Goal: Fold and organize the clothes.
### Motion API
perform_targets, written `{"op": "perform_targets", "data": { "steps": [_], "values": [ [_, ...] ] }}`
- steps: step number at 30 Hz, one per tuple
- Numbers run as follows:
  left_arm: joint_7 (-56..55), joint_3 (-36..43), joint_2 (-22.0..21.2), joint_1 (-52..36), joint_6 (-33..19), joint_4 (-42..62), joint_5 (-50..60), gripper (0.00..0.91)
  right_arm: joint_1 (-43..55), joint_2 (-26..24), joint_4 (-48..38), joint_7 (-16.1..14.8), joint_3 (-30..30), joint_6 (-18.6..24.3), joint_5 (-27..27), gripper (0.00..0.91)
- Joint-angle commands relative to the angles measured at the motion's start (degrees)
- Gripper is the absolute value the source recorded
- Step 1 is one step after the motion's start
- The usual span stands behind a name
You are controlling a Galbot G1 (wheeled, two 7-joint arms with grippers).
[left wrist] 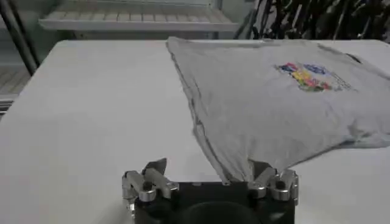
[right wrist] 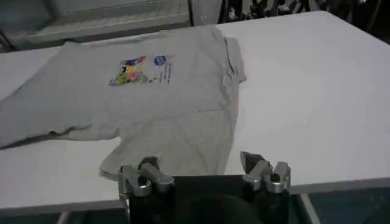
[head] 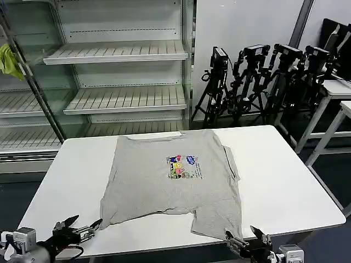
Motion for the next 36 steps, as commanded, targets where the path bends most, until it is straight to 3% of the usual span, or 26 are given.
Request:
{"op": "perform_targets", "data": {
  "steps": [1,14,30,33,34,35,36],
  "values": [
    [0.26,6.88,-0.01,-6.25,-0.03,2.96,1.57,0.907,-0.17,0.07,0.06,0.05,0.34,0.03,-0.67,0.907],
    [0.68,9.80,-0.05,-9.21,-0.27,4.55,2.47,0.907,1.23,-0.13,-3.50,0.32,-2.17,0.21,-1.96,0.907],
    [0.95,8.51,0.04,-5.29,-0.27,2.07,3.34,0.907,1.04,-0.83,-6.37,-0.02,-4.01,0.95,-3.23,0.907],
    [1.01,8.46,-0.08,-5.02,-0.28,2.16,3.67,0.846,1.35,-0.77,-6.56,-0.13,-4.70,1.01,-3.59,0.907],
    [1.01,8.45,-0.15,-4.94,-0.29,2.18,3.73,0.766,1.41,-0.77,-6.55,-0.21,-4.93,1.04,-3.77,0.907],
    [1.01,8.44,-0.18,-4.88,-0.30,2.18,3.77,0.615,1.49,-0.78,-6.53,-0.29,-5.19,1.05,-3.90,0.907],
    [1.01,8.44,-0.24,-4.79,-0.33,2.17,3.87,0.574,1.58,-0.78,-6.52,-0.35,-5.42,1.05,-4.03,0.907]
  ]
}}
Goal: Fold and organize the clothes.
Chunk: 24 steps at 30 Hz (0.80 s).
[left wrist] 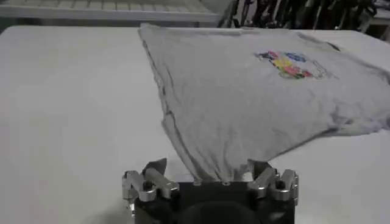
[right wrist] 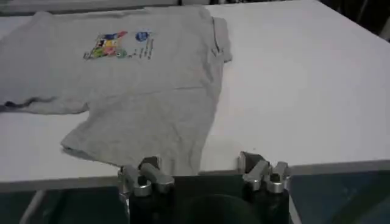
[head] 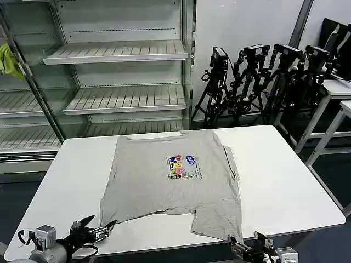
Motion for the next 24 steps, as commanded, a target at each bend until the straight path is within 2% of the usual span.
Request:
{"op": "perform_targets", "data": {
  "steps": [1,3,7,8,10,11,12,15,18,19,24],
  "values": [
    [0.13,0.16,-0.24,0.84,-0.08,-0.36,0.64,0.534,0.20,-0.04,-0.72,-0.08,-1.40,-0.05,-0.34,0.907],
    [0.17,0.20,-0.34,0.95,-0.09,-0.47,0.77,0.514,0.48,0.03,-0.83,-0.27,-2.03,0.01,-0.78,0.887],
    [0.33,0.26,-0.54,1.27,-0.11,-0.77,0.97,0.474,0.81,0.29,-1.08,-0.56,-3.03,0.06,-1.48,0.615],
    [0.35,0.24,-0.59,1.31,-0.11,-0.82,1.14,0.474,0.86,0.35,-1.17,-0.66,-3.36,0.07,-1.81,0.595],
    [0.40,0.21,-0.68,1.46,-0.13,-0.83,1.24,0.383,0.87,0.61,-1.41,-1.01,-3.91,0.14,-2.49,0.514],
    [0.43,0.18,-0.72,1.59,-0.14,-0.88,1.33,0.322,0.87,0.66,-1.44,-1.02,-4.02,0.14,-2.49,0.413],
    [0.57,0.09,-0.79,1.72,-0.15,-0.95,1.46,0.312,0.88,0.81,-1.52,-1.07,-4.32,0.15,-2.64,0.363],
    [0.69,-0.09,-0.95,2.00,-0.17,-1.06,1.68,0.242,0.74,1.06,-1.71,-1.36,-4.81,0.19,-3.15,0.111],
    [0.80,-0.36,-1.10,2.36,-0.22,-1.19,1.87,0.171,0.47,1.29,-1.88,-1.58,-5.06,0.35,-3.53,0.010],
    [0.96,-0.50,-1.17,2.63,-0.22,-1.31,2.02,0.131,0.39,1.33,-1.89,-1.61,-5.08,0.35,-3.55,0.010],
    [1.36,-0.75,-1.55,3.13,-0.21,-1.52,2.78,0.050,-0.61,1.74,-1.88,-2.09,-5.14,0.78,-4.16,0.000]
  ]
}}
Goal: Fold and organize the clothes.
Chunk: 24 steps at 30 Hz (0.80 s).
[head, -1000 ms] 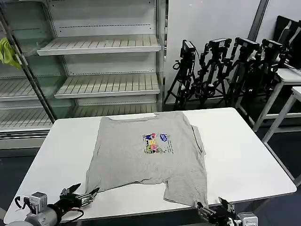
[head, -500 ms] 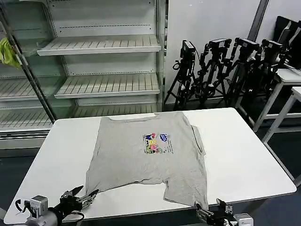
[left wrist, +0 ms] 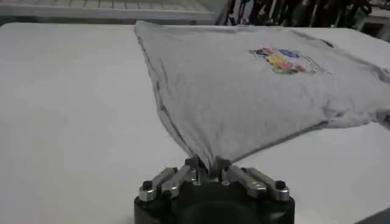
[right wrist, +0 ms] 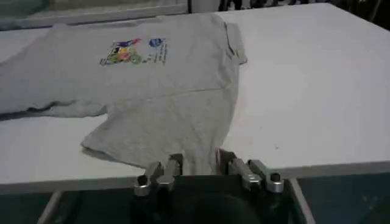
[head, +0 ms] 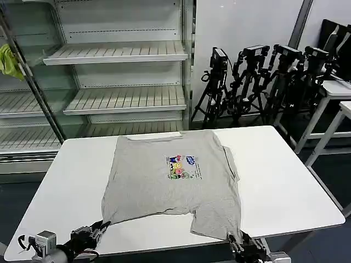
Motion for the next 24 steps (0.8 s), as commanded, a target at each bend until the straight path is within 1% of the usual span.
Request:
{"op": "perform_targets", "data": {
  "steps": [1,13,18,24],
  "values": [
    [0.60,-0.16,-0.27,0.70,-0.03,-0.20,1.13,0.050,-0.60,0.08,-0.40,-0.10,-0.76,-0.06,-0.58,0.000],
    [1.73,0.07,-1.04,0.92,-0.88,-0.16,3.17,0.050,-2.32,0.60,-0.16,-0.86,0.20,0.94,-1.95,0.000],
    [1.87,-1.49,-0.71,1.31,-1.06,-1.18,3.02,0.050,-2.92,0.22,1.59,-0.92,2.46,1.11,-1.93,0.000],
    [1.82,-4.31,-0.76,0.55,-1.40,-2.69,2.42,0.050,-2.63,0.99,4.33,-1.23,7.69,1.45,-1.02,0.000]
  ]
}}
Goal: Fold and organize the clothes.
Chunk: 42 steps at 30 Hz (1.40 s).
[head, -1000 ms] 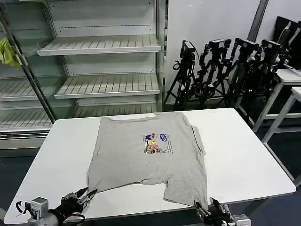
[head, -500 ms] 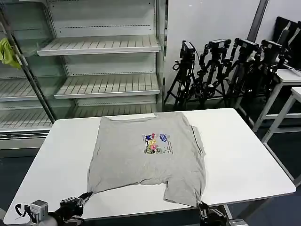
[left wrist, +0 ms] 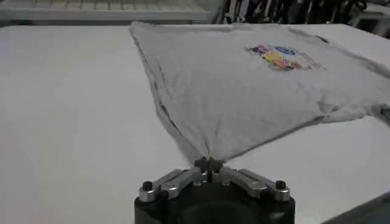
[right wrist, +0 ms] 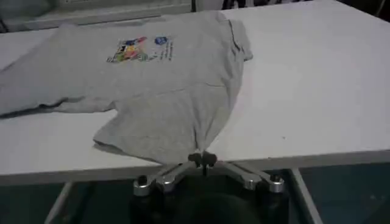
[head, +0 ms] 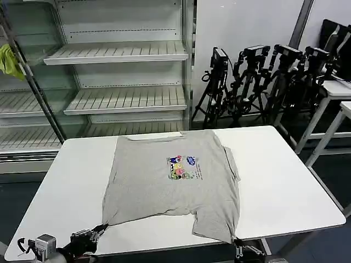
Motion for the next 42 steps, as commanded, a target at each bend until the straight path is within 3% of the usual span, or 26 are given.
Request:
{"op": "perform_targets", "data": {
  "steps": [1,7,14,29,42],
  "values": [
    [0.11,-3.50,-0.03,-0.44,-0.44,-1.85,-0.45,0.050,0.05,0.18,2.74,-0.12,5.43,0.47,0.04,0.000],
    [0.30,-4.39,0.03,-1.86,-0.62,-2.39,-0.72,0.050,0.77,0.23,5.02,-0.43,11.36,0.70,1.82,0.000],
    [0.55,-2.32,0.30,-6.51,-0.76,-1.23,-0.72,0.050,7.14,0.51,3.89,-1.36,12.90,1.73,3.01,0.000],
    [0.86,7.14,-2.80,-22.93,-0.96,7.08,0.38,0.050,25.18,3.57,-10.35,-10.65,3.42,5.24,-2.64,0.000],
    [2.10,11.44,-2.52,-33.23,-2.13,14.45,0.87,0.050,34.92,3.89,-18.85,-13.81,0.39,6.93,-4.24,0.000]
  ]
}}
